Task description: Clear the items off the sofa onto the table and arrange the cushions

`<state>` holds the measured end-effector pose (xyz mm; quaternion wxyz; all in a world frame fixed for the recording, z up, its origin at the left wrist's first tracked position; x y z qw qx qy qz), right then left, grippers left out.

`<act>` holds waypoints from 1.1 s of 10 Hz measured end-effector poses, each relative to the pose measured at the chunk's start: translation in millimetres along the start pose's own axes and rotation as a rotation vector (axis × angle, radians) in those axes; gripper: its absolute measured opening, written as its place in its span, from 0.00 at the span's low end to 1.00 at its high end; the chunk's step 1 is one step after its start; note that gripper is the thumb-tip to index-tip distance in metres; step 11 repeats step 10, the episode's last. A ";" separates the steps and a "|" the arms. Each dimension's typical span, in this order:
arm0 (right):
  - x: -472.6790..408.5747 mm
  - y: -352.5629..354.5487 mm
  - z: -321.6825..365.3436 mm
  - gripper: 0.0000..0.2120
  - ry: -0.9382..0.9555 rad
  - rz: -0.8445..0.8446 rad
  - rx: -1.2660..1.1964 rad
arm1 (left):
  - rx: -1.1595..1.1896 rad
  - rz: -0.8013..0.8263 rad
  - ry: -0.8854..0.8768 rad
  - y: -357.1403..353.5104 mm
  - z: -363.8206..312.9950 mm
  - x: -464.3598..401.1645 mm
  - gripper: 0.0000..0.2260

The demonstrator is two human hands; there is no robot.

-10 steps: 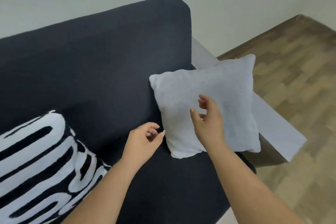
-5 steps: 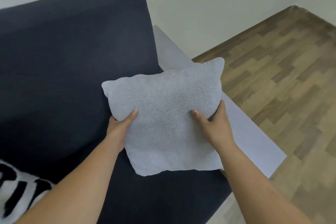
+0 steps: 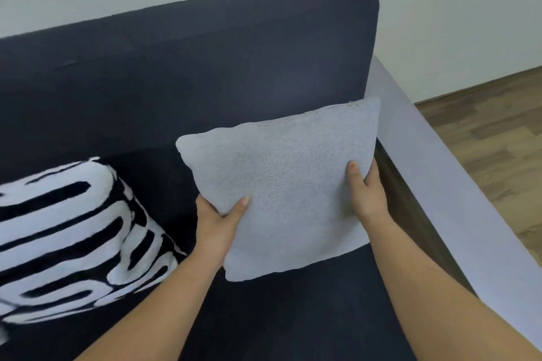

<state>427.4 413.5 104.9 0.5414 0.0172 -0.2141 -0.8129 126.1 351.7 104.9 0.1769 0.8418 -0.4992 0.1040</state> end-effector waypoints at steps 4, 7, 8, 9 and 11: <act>-23.8 -20.9 -2.4 0.29 -0.009 -0.066 0.124 | -0.361 -0.304 -0.078 9.2 11.6 -12.8 0.49; 33.0 -89.7 18.0 0.09 0.641 -0.057 0.722 | -0.908 0.226 -0.505 -30.3 -2.9 -16.6 0.17; 41.8 -101.2 3.6 0.17 0.514 0.032 0.804 | -0.965 0.441 -0.393 -28.3 12.8 -13.7 0.31; 57.2 -106.8 6.2 0.25 0.413 0.077 0.882 | -0.932 0.544 -0.356 -15.3 15.6 -0.9 0.34; 91.5 -111.7 19.9 0.32 0.338 0.032 0.902 | -0.842 0.509 -0.444 11.2 -0.5 15.7 0.28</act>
Point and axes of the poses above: each hand's wrist, its own x-axis away from the middle knuckle, its own y-axis out of the back of the hand, z = x × y, the point moved 5 cm from there along -x, towards the middle knuckle, and after that the axes turned 9 degrees about -z, right-handed, at the moved point
